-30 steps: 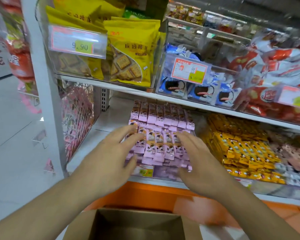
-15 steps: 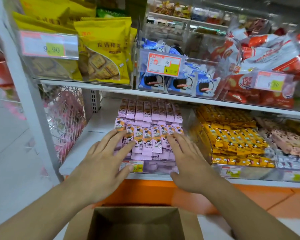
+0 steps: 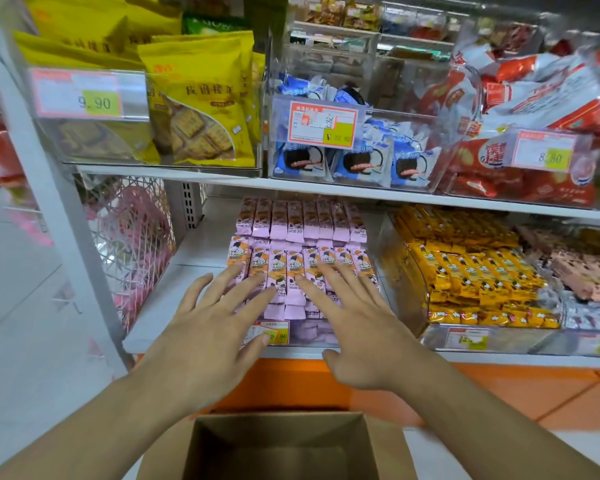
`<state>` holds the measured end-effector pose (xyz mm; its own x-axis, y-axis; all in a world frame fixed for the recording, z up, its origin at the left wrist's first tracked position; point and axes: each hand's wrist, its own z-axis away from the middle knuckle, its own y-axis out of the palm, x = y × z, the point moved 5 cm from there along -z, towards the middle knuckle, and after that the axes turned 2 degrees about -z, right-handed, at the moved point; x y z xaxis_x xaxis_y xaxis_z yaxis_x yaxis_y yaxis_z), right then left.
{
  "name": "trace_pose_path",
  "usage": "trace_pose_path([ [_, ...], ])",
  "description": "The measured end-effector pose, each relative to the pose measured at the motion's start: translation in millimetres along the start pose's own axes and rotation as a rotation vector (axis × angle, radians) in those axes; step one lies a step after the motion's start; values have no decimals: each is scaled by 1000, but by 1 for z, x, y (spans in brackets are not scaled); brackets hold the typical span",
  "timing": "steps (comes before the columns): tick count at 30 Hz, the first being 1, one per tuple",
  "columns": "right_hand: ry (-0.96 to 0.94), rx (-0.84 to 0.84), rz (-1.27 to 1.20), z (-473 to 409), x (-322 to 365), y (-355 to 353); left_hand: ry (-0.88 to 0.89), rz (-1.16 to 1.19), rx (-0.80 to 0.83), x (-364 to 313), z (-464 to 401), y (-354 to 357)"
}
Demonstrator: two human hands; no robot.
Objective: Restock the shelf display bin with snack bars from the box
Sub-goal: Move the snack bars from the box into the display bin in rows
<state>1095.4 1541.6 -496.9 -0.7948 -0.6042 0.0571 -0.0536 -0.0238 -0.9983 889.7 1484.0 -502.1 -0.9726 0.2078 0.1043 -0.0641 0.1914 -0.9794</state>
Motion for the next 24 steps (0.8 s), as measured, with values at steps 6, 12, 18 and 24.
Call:
trace_pose_path([
  [6,-20,15,-14,0,4,1,-1,3,15,-2,-2,-3],
  [12,-15,-28,-123,1,5,-7,-5,123,-26,-3,-3,-16],
  [18,181,-136,-265,-25,-29,-35,-146,318,-131,17,-29,-43],
  [24,388,-145,-265,-68,-76,-39,-271,401,11,49,-93,-41],
])
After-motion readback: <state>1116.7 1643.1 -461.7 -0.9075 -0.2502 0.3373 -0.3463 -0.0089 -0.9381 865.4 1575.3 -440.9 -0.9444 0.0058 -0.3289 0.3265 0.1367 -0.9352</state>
